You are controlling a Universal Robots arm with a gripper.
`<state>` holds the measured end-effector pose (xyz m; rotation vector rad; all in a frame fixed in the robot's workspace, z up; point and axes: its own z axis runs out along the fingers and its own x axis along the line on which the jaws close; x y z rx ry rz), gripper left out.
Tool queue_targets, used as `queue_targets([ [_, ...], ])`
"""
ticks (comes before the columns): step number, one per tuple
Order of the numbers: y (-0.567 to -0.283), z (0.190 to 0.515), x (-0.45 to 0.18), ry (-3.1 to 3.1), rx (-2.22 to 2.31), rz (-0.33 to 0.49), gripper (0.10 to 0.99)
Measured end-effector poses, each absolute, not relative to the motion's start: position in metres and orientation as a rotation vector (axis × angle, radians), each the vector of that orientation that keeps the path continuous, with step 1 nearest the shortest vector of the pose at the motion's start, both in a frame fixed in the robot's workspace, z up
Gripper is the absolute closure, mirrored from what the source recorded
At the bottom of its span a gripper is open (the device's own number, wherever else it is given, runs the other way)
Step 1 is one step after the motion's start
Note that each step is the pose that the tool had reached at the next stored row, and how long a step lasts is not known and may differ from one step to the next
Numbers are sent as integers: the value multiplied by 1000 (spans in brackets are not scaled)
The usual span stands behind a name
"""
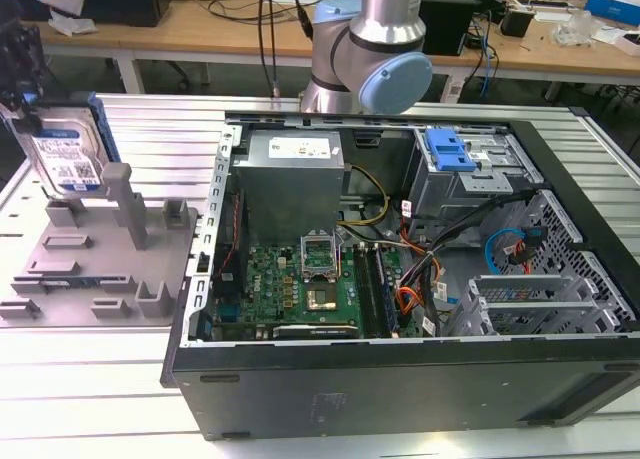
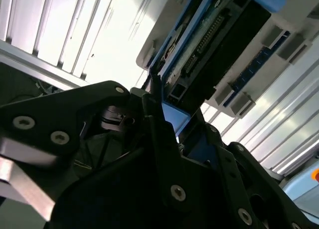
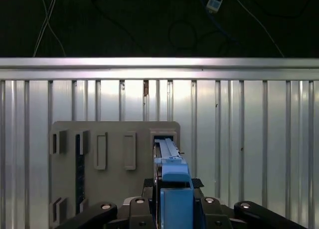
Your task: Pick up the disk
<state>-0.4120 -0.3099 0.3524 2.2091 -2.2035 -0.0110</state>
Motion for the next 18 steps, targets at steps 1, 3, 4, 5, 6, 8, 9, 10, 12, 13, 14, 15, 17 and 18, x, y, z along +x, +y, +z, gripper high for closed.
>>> queue_targets([
  [1,-310,359,-412,-2204,2209,-11,718],
  [3,-310,374,-412,-2204,2209,-11,718],
  [4,-310,385,-412,-2204,2209,-11,718],
  [5,-310,390,-412,-2203,2209,-11,718],
  [6,-310,395,-412,-2203,2209,-11,718],
  [8,-310,408,-412,-2203,2209,-11,718],
  [9,-310,413,-412,-2204,2209,-11,718],
  [10,-310,418,-412,-2204,2209,-11,718],
  [12,-311,430,-412,-2203,2209,-11,718],
  [13,-311,434,-412,-2204,2209,-11,718],
  [14,-311,441,-412,-2203,2209,-11,718],
  [15,-311,445,-412,-2204,2209,-11,718],
  [17,-311,455,-412,-2204,2209,-11,718],
  [18,-312,461,-412,-2204,2209,-11,718],
])
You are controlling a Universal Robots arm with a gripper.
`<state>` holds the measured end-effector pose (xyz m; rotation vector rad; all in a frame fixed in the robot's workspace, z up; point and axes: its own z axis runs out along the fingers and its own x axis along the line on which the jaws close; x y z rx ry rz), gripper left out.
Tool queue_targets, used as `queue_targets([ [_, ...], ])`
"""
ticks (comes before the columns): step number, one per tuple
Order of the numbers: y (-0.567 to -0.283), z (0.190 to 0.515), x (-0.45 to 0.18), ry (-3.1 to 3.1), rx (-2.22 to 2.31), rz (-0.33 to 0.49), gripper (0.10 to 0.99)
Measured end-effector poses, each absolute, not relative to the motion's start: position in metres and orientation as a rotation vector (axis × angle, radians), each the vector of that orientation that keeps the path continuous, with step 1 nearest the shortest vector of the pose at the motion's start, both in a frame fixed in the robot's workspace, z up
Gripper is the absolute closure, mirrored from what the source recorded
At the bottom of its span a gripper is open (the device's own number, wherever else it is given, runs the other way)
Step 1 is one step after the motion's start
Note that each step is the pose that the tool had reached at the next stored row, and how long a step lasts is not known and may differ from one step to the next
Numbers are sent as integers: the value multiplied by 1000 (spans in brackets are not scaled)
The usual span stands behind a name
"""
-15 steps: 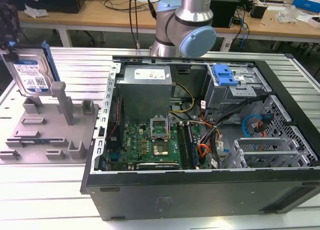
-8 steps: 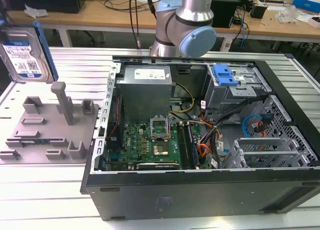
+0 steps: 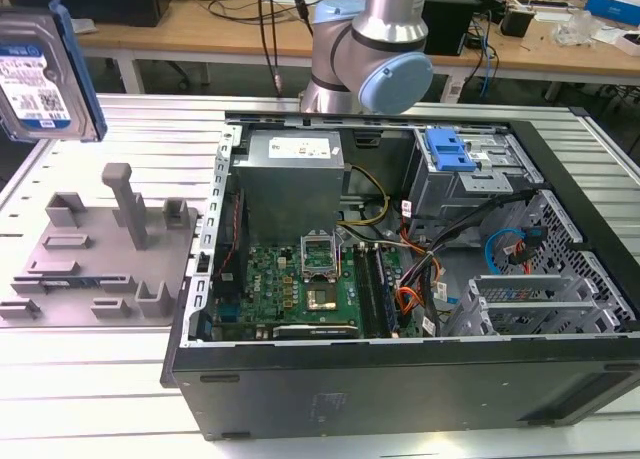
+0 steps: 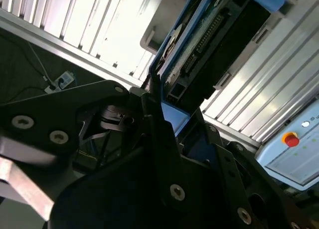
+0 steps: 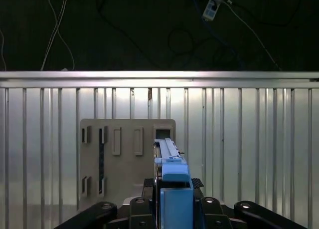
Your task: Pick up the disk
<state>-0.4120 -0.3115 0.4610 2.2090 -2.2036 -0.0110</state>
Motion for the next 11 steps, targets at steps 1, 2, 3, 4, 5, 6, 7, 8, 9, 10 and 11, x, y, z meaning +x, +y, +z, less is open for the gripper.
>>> queue_targets([
  [1,-312,466,-412,-2204,2209,-11,718],
  [2,-312,472,-412,-2204,2209,-11,718],
  [3,-312,475,-412,-2203,2209,-11,718],
  [4,-312,475,-412,-2204,2209,-11,718],
  [5,-312,475,-412,-2204,2209,-11,718],
  [6,-312,475,-412,-2204,2209,-11,718],
  [7,-312,476,-412,-2204,2209,-11,718],
  [8,-312,476,-412,-2204,2209,-11,718],
  [9,-312,476,-412,-2204,2209,-11,718],
  [10,-312,476,-412,-2204,2209,-11,718],
  [11,-312,476,-412,-2204,2209,-11,718],
])
